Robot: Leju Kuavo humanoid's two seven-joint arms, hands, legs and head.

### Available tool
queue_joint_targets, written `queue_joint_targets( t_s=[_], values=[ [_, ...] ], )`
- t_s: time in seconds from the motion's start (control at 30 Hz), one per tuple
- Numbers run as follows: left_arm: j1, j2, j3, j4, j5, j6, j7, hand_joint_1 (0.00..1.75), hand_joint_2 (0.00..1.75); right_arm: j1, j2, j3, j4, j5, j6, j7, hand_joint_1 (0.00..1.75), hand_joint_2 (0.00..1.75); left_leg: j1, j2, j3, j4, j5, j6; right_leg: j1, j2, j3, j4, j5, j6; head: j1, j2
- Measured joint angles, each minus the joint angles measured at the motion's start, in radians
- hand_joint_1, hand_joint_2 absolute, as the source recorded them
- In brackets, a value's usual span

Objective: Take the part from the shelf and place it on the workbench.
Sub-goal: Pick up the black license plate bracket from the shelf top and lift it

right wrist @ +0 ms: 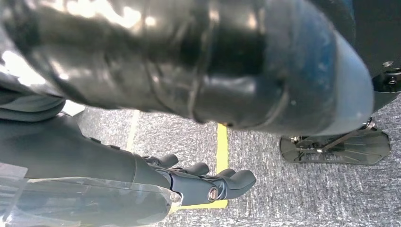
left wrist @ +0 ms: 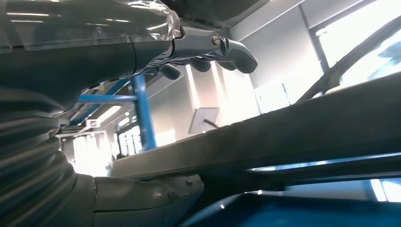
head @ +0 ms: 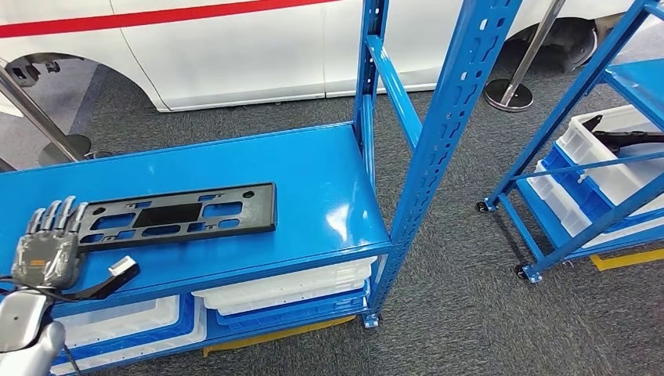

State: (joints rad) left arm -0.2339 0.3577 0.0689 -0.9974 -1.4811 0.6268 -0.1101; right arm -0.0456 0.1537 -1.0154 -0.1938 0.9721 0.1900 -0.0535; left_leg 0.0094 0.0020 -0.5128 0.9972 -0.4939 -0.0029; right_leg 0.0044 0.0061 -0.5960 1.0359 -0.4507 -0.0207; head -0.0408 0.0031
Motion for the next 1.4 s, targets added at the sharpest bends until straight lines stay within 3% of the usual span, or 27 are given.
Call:
queue_joint_targets(
  t_s=[0.3,0.73,0.87,1.4],
  values=[
    [-0.093,-0.095,-0.117,0.09,-0.041,0.025,0.039,0.0,1.75,-0.003,-0.013,-0.001,0.0,0.007,0.007,0.0,0.0,0.0,0.0,0.001,0.0,0.0,0.0,0.0,0.0,0.001,0.0,0.0,0.0,0.0,0.0,0.0],
    [-0.115,-0.136,-0.138,0.152,0.016,0.026,0.029,0.0,1.75,-0.003,-0.018,-0.015,0.0,0.005,0.004,0.0,0.0,0.0,0.0,0.001,0.0,0.0,0.0,0.0,0.0,0.001,-0.001,0.0,0.0,0.0,0.0,0.0],
    [-0.12,-0.142,-0.137,0.172,0.052,0.013,0.029,1.75,1.75,-0.003,-0.018,-0.02,0.0,0.003,0.004,0.0,0.0,0.0,0.0,0.001,0.0,0.0,0.0,0.0,0.0,0.001,0.0,0.0,0.0,0.0,0.0,0.0],
    [-0.141,-0.143,-0.127,0.206,0.102,-0.008,0.004,1.75,1.75,-0.003,-0.021,-0.024,0.0,0.01,0.008,-0.011,0.0,0.0,0.0,0.001,0.0,0.0,0.0,0.0,0.0,0.001,0.002,0.0,0.0,0.0,0.0,0.0]
  ],
)
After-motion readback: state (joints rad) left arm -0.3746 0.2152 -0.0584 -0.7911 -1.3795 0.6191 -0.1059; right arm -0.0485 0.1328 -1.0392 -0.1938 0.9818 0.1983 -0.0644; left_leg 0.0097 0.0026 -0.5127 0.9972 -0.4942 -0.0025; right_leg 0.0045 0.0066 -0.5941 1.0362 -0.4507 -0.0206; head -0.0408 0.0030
